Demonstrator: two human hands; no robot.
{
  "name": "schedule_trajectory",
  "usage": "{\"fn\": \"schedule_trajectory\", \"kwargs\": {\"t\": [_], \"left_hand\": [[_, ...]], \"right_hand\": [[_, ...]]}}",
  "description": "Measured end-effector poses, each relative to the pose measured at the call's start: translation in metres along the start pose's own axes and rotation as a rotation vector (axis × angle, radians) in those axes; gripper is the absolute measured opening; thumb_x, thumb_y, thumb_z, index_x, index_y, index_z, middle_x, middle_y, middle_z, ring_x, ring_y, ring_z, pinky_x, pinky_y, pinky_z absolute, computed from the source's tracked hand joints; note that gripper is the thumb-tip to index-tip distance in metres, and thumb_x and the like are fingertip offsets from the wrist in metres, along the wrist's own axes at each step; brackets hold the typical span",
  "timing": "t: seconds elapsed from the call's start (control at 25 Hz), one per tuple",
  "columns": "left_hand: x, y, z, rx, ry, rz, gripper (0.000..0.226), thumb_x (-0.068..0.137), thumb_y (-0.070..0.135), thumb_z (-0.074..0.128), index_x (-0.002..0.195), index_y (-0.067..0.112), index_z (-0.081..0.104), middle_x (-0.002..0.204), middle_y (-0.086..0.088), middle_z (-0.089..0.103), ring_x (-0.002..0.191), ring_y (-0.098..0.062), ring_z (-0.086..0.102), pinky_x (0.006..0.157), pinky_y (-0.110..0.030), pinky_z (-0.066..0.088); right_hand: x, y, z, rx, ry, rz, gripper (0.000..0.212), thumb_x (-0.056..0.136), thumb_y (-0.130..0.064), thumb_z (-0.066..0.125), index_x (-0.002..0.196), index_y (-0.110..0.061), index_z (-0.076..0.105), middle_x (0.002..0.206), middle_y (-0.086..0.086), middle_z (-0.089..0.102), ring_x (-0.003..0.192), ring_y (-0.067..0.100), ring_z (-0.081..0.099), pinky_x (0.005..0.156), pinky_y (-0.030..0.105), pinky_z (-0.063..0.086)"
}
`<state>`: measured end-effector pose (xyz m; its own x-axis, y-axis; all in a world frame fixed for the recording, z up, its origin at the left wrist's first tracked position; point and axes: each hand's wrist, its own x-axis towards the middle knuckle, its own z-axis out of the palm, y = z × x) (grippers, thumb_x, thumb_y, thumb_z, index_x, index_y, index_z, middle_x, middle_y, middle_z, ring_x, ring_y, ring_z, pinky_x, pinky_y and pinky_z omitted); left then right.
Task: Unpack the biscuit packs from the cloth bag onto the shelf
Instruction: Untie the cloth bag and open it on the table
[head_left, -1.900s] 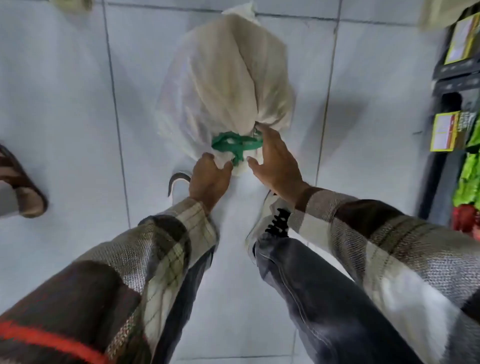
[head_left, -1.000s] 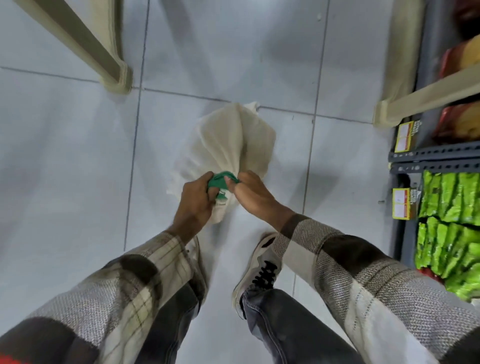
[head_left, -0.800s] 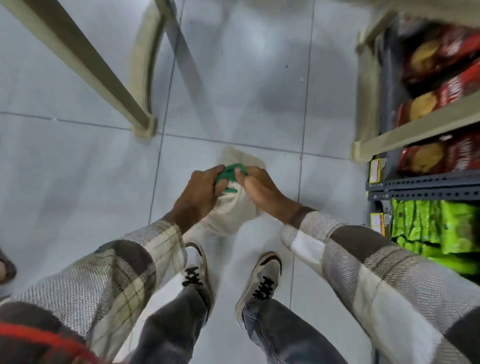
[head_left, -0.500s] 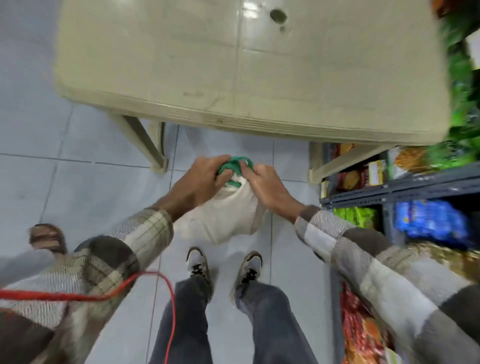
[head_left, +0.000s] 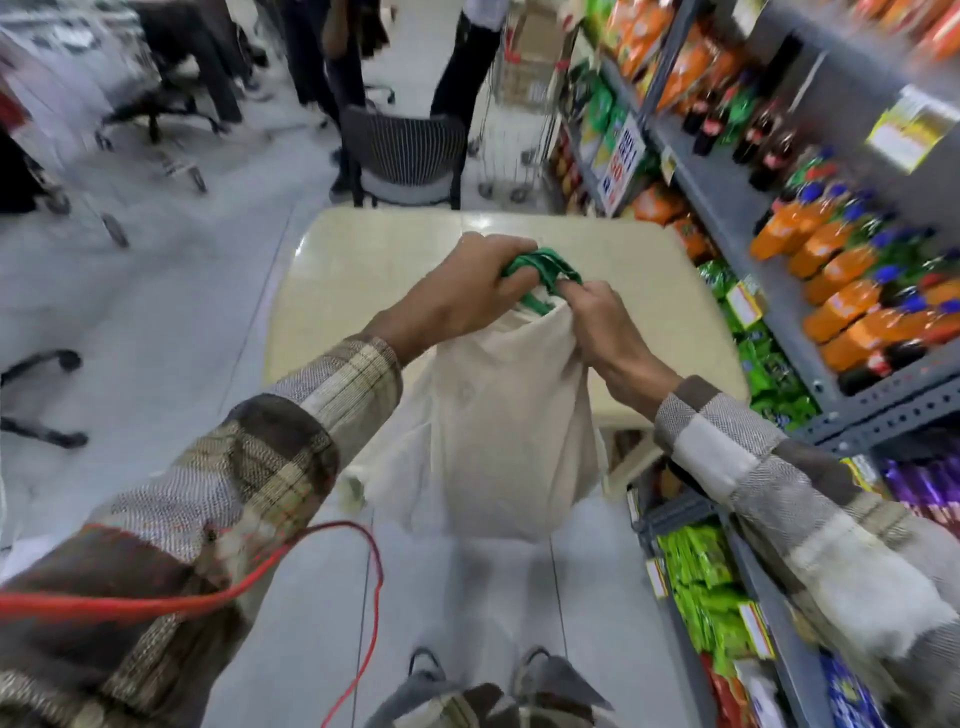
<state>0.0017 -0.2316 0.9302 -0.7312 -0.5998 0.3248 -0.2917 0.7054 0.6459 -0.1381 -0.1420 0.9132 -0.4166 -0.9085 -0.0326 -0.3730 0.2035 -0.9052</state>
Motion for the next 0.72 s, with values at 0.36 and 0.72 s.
{"fn": "schedule_trajectory", "kwargs": {"t": [0.36, 0.72], "left_hand": [[0.095, 0.020, -0.058, 0.062, 0.040, 0.085, 0.028, 0.092, 0.012, 0.051, 0.070, 0.029, 0.052, 0.062, 0.002, 0.058, 0.053, -0.012, 0.046, 0.052, -0.024, 0.037], [0.198, -0.035, -0.037, 0.134, 0.153, -0.026, 0.033, 0.093, 0.013, 0.052, 0.066, 0.031, 0.046, 0.060, 0.010, 0.053, 0.054, -0.009, 0.047, 0.053, -0.020, 0.036]], "right_hand": [[0.083, -0.057, -0.034, 0.083, 0.087, -0.126, 0.034, 0.081, -0.052, 0.046, 0.074, -0.019, 0.055, 0.064, 0.005, 0.045, 0.058, 0.022, 0.040, 0.058, 0.042, 0.029], [0.212, -0.043, -0.051, 0.077, 0.076, -0.150, 0.036, 0.097, -0.031, 0.049, 0.065, -0.016, 0.051, 0.063, -0.002, 0.047, 0.060, 0.015, 0.041, 0.057, 0.034, 0.029]]}}
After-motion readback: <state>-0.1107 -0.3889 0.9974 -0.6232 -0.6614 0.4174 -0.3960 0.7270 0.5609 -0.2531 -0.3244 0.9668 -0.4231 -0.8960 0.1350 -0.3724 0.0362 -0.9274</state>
